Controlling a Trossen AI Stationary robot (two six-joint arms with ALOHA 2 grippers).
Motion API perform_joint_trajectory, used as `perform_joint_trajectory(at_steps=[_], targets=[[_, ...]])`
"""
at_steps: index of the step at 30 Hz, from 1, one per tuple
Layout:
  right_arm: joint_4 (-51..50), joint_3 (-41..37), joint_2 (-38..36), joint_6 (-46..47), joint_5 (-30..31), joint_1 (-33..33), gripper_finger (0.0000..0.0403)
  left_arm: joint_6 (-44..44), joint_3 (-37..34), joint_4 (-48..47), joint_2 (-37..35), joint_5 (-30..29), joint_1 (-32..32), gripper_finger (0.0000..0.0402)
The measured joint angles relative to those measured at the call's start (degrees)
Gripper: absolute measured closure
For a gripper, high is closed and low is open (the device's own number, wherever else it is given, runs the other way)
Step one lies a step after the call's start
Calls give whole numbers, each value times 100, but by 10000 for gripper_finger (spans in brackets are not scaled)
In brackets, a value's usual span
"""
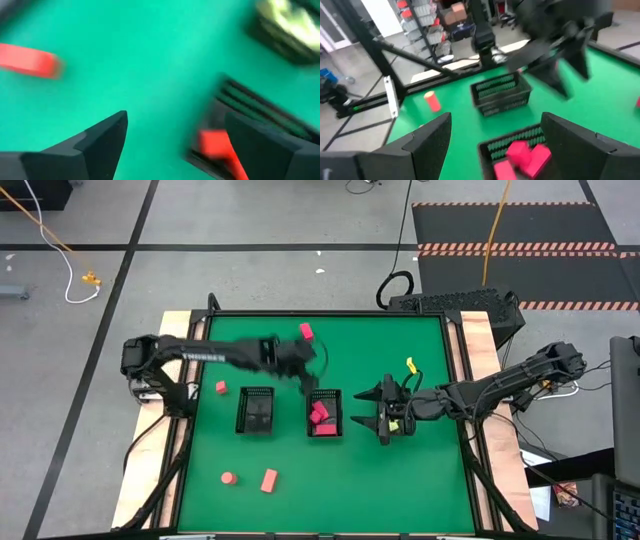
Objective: Sort & place blocks by color
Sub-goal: Put the red block into the middle black basket
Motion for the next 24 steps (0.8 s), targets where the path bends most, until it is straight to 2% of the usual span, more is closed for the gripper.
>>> perform_joint_trajectory(at_steps=[5, 11, 15, 19, 24], targets=[[245, 0, 13, -89, 1, -256, 103, -297, 720, -448, 106, -170, 1289, 66], [229, 0, 13, -121, -18, -526, 103, -792, 1308, -620, 897, 499, 2312, 93], [206, 0, 13, -178, -19, -682, 103, -1133, 1703, -595, 1649, 931, 2530, 106], [184, 0, 13, -215, -179, -761, 103, -1357, 2290, -736, 2321, 988, 2569, 105], [-107, 0, 10, -212, -499, -753, 103, -1512, 2965, -1600, 2846, 921, 2708, 103]])
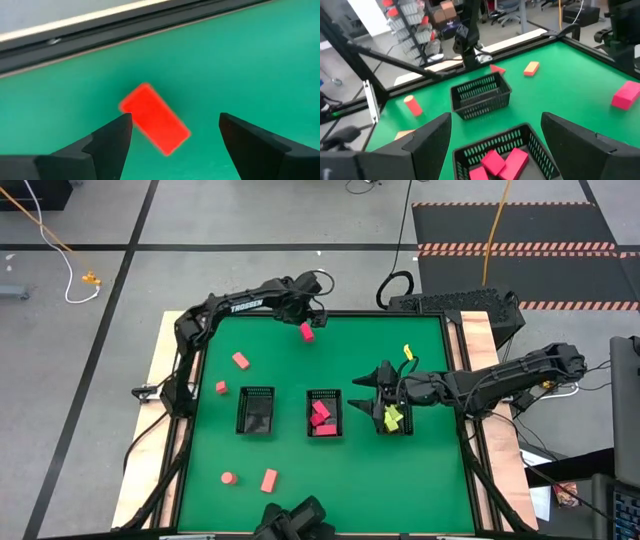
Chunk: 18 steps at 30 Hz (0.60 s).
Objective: Sort & place blocks by color
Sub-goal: Put the red block into the middle black basket
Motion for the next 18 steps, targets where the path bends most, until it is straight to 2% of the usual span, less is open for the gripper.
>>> perform_joint_trajectory(at_steps=[4, 12, 18], targets=[[-147, 0, -27, 14, -2, 8, 103, -205, 141, -401, 108, -13, 67, 103], [-216, 0, -27, 294, -237, 39, 103, -452, 148, -298, 145, -238, 44, 103], [-208, 0, -27, 318, -261, 122, 103, -559, 150, -302, 395, -132, -39, 103]])
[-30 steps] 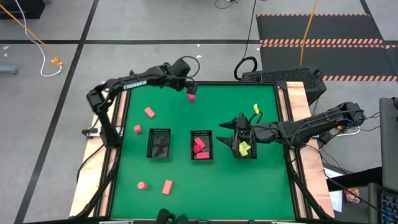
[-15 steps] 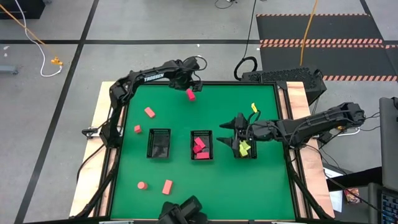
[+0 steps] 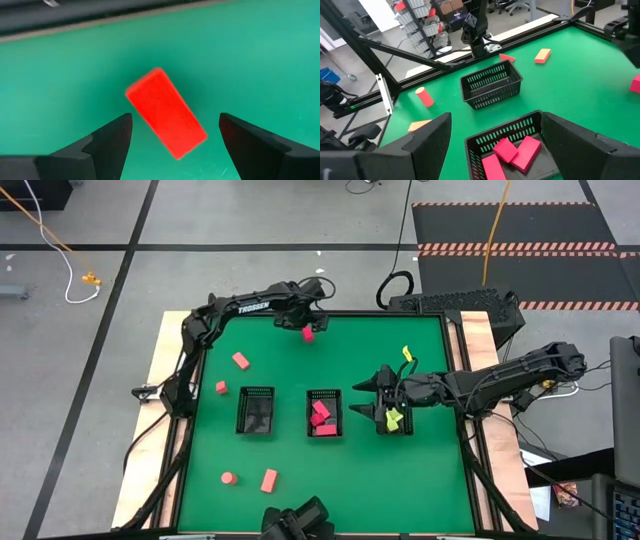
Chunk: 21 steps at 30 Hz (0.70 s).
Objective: Sort & place blocks by color
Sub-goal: Put the red block into the middle black basket
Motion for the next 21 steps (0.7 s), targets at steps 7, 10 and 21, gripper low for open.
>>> perform_joint_trajectory(at_steps=[7, 10, 21], targets=[[-44, 0, 0, 22, -8, 0, 103, -17, 0, -170, 121, -65, 21, 103], [-43, 0, 0, 16, -8, 0, 103, 26, -11, -442, 173, -116, 42, 103], [-41, 0, 0, 13, -2, 0, 103, 445, -7, -744, 192, -358, 94, 152]])
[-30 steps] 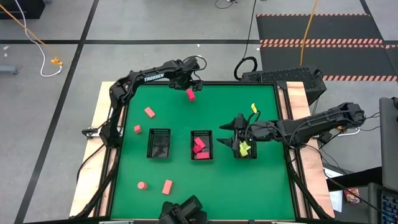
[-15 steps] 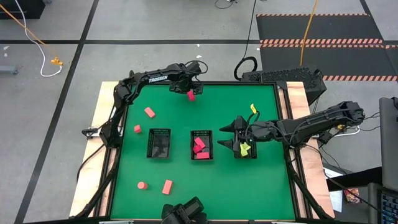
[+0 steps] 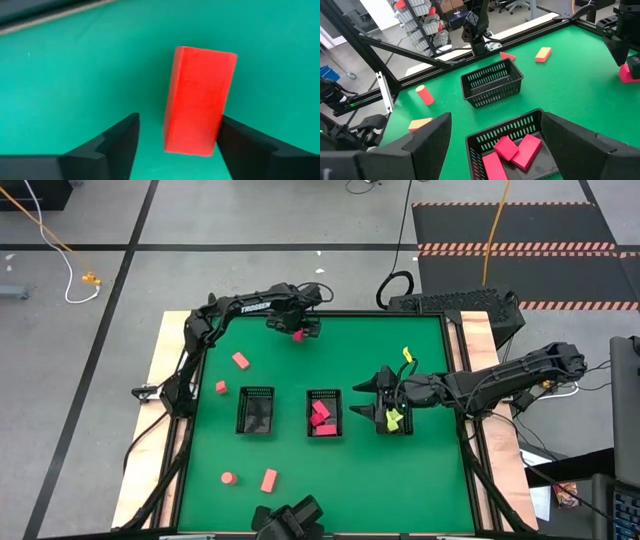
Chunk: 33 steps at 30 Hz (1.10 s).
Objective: Sort & place blocks by color
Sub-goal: Put the red block into the middle black basket
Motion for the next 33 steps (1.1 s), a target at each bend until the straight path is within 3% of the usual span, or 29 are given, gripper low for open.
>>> perform_joint_trajectory(at_steps=[8, 15, 20, 24, 28, 33], targets=[[0, 0, 0, -36, 2, 0, 103, 630, 0, 73, -1, -13, 9, 267], [-5, 0, 0, -101, 0, 2, 103, 1311, 0, -128, -68, 415, -40, 272], [-9, 0, 0, -100, -2, 2, 103, 1847, -2, -726, -555, 569, -347, 272], [-14, 0, -7, -87, -8, 3, 103, 2194, -2, -826, -1110, 488, -922, 272], [-29, 0, -94, 32, -378, 51, 103, 2318, 2, -970, -1546, 251, -1946, 272], [127, 0, -195, 138, -799, 436, 103, 2189, 0, -1007, -1497, -126, -3194, 272]])
